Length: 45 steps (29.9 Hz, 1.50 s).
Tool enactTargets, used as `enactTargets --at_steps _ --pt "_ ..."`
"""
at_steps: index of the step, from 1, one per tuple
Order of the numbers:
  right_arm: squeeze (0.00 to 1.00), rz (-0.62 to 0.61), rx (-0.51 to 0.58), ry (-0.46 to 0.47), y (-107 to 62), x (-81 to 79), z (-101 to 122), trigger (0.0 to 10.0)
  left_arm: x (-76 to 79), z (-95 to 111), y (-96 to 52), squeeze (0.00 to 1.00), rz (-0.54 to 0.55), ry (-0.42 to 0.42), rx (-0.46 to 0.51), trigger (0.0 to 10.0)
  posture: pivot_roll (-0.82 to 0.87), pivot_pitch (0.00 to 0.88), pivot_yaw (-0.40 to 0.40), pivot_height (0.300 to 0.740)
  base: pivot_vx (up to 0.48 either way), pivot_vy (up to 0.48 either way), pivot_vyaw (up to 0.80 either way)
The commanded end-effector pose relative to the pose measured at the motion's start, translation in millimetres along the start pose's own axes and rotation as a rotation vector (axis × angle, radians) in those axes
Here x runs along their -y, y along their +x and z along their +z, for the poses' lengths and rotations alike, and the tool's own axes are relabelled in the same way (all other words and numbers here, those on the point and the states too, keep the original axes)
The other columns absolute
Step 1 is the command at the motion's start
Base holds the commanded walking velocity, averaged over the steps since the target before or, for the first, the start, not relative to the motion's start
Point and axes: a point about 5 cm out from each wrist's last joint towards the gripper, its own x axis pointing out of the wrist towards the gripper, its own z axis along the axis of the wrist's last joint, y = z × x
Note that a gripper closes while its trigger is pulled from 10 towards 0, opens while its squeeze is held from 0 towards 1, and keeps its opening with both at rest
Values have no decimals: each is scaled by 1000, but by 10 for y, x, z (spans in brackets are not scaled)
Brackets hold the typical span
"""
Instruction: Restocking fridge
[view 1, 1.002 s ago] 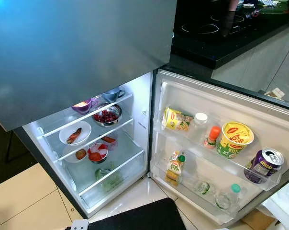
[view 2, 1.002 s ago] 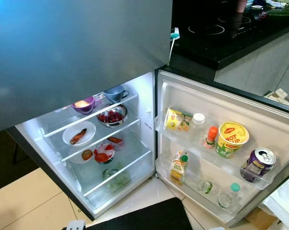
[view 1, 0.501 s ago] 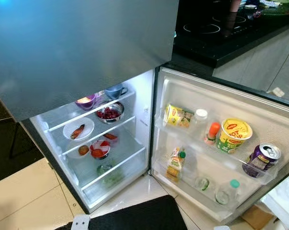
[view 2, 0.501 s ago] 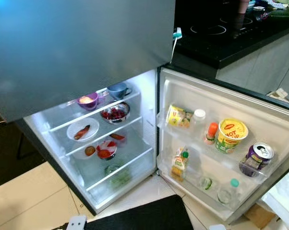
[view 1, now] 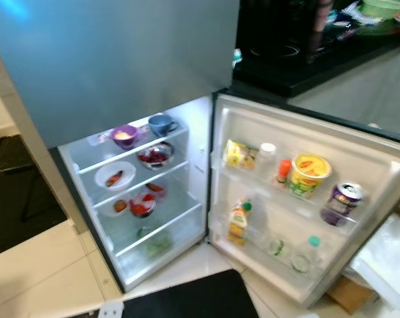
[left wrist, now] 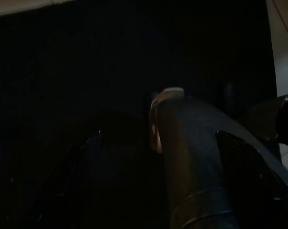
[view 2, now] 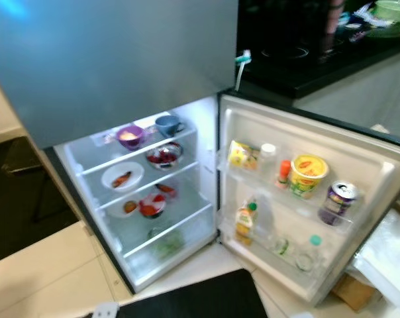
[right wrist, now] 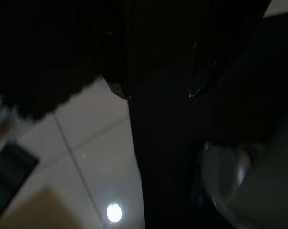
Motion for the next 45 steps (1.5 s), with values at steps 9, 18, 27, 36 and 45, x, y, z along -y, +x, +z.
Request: enactTargets --at_steps 9,18,27,36,45 --pt "0 13 2 1 6 -42 11 10000 -13 -45 -9 0 1 11 -26 10000 -70 0 23 740 -223 0 0" --pt "0 14 -1 -4 5 -40 2 10000 -6 -48 -8 0 -4 14 -29 10000 -71 0 23 740 -256 0 0" --pt "0 14 1 -10 6 -39 10 10000 -8 -42 -7 0 -4 15 -27 10000 -69 0 23 740 -261 0 0" --pt "0 16 2 -11 7 -45 20 10000 1 -25 -2 0 -7 12 -22 10000 -71 0 23 740 -130 0 0" --pt "0 18 0 -9 7 -45 11 10000 19 3 3 0 -32 20 -5 10000 -73 0 24 740 -86 0 0"
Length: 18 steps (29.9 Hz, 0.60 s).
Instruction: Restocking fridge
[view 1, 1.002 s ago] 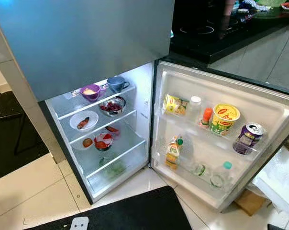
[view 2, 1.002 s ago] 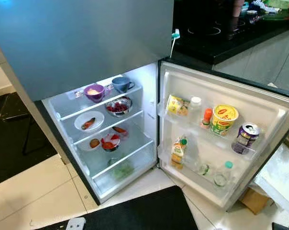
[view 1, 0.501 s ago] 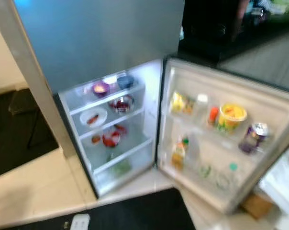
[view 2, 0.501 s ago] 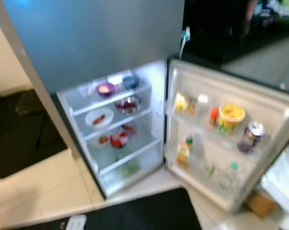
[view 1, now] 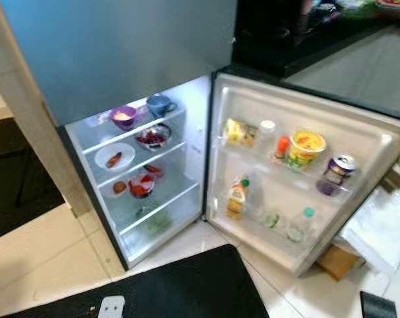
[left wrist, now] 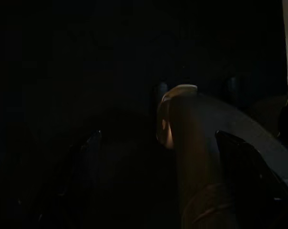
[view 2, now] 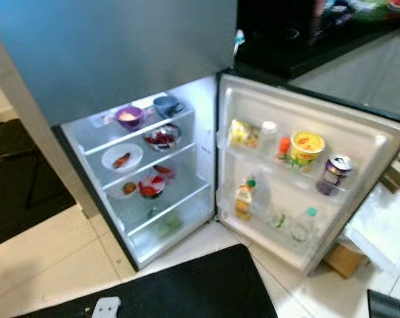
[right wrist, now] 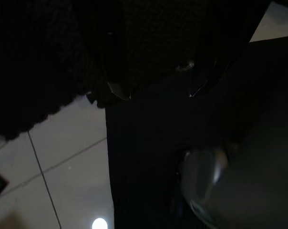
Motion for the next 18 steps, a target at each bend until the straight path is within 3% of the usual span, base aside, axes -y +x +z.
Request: enactTargets --at_steps 1,4,18 --pt "0 2 -12 -4 -2 -10 -40 10000 -8 -49 -11 0 -6 15 -22 10000 -72 0 24 740 0 0 0" --pt "0 3 -12 -5 -2 -11 -39 10000 -5 -53 -11 0 -13 25 -30 10000 -71 0 25 740 0 -195 0" --pt "0 7 -10 -8 3 -30 -21 10000 2 -81 -15 0 -22 13 -41 10000 -66 0 24 740 0 -465 0"
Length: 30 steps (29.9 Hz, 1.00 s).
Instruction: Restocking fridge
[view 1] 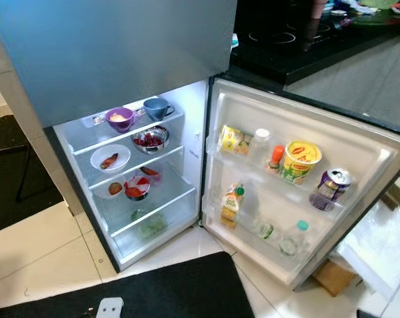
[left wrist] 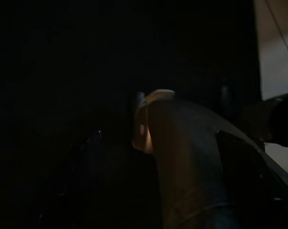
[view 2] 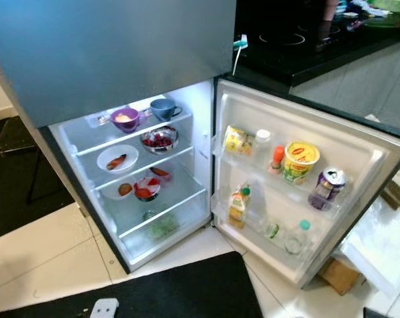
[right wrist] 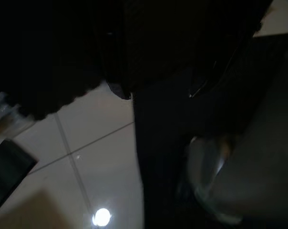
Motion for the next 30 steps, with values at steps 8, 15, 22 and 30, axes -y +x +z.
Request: enactTargets --at_steps 8,15,22,30 --pt "0 9 -15 -7 3 -48 -46 10000 13 -73 -9 0 -9 -11 -29 10000 -67 0 25 740 0 -472 0" --pt "0 10 -16 -7 4 -51 -47 10000 14 -78 -10 0 -9 -12 -31 10000 -66 0 26 740 0 -474 0" --pt "0 6 -14 -10 3 -42 -45 10000 10 -87 -13 0 -7 -10 -33 10000 -70 0 26 740 0 -430 0" --pt "0 -58 98 27 -22 189 241 10000 6 -76 -10 0 4 -21 -27 10000 -83 0 27 740 0 0 0"
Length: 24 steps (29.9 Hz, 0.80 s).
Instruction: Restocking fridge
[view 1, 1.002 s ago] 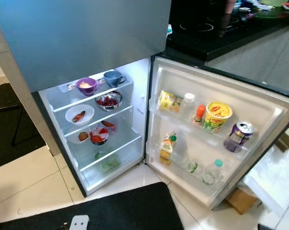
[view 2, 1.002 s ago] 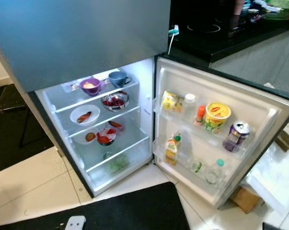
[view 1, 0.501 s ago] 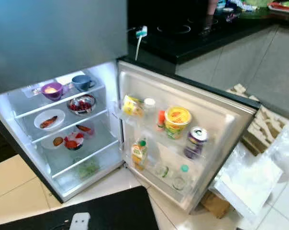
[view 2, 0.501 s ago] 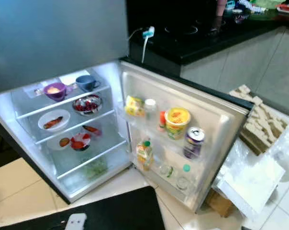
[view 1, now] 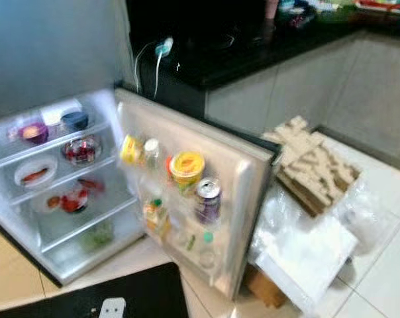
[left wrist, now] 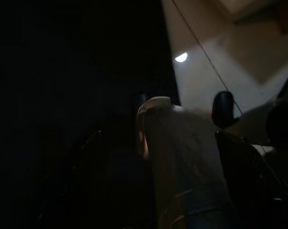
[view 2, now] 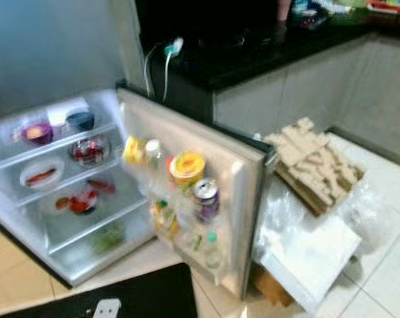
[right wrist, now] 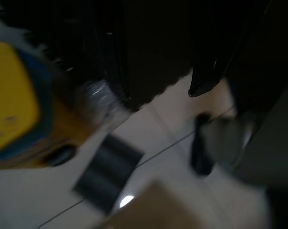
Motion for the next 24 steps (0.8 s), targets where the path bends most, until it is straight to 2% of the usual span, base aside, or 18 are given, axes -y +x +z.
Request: enactTargets --at_steps 1,2,3,5,6,7,9,13,17,18,19,20,22,24 --pt "0 9 24 13 8 -38 44 10000 3 -65 -9 0 -1 -1 -31 10000 -83 0 27 740 0 0 0" --pt "0 -1 49 11 8 0 116 10000 3 -64 -8 0 -1 0 -31 10000 -83 0 27 740 0 0 0" --pt "0 -35 137 39 -4 129 342 10000 3 -61 -8 0 -2 -1 -30 10000 -83 0 27 740 0 0 0" --pt "0 -48 172 53 -14 182 426 10000 4 -59 -8 0 -3 -2 -30 10000 -83 0 27 740 0 0 0" --pt "0 -76 273 105 -56 324 677 10000 2 -57 -8 0 -3 -4 -29 10000 -86 0 31 740 0 0 0" --pt "0 -76 273 105 -56 324 677 10000 2 -57 -8 0 -3 -4 -29 10000 -86 0 31 740 0 0 0" --pt "0 -108 358 144 -111 460 877 10000 -1 -56 -8 0 -2 -5 -28 10000 -86 0 31 740 0 0 0" --pt "0 -242 490 228 -282 853 1187 10000 -5 -64 -11 0 -1 -8 -30 10000 -86 0 31 740 0 0 0" --pt "0 -330 581 301 -430 1112 1355 10000 -7 -73 -14 0 0 -12 -31 10000 -86 0 31 740 0 0 0" --pt "0 -330 581 301 -430 1112 1355 10000 -7 -73 -14 0 0 -12 -31 10000 -86 0 31 740 0 0 0" --pt "0 -351 640 345 -510 1216 1450 10000 -7 -78 -15 0 -1 -14 -31 10000 -84 0 32 740 0 0 0" --pt "0 -332 704 399 -565 1255 1545 10000 -8 -81 -16 0 -1 -15 -31 10000 -84 0 33 740 0 0 0" --pt "0 -305 775 457 -627 1290 1645 10000 -8 -84 -17 0 -2 -16 -31 10000 -84 0 33 740 0 0 0" --pt "0 -228 865 520 -685 1277 1779 10000 -10 -85 -19 0 -2 -16 -30 10000 -83 0 34 740 0 0 0"
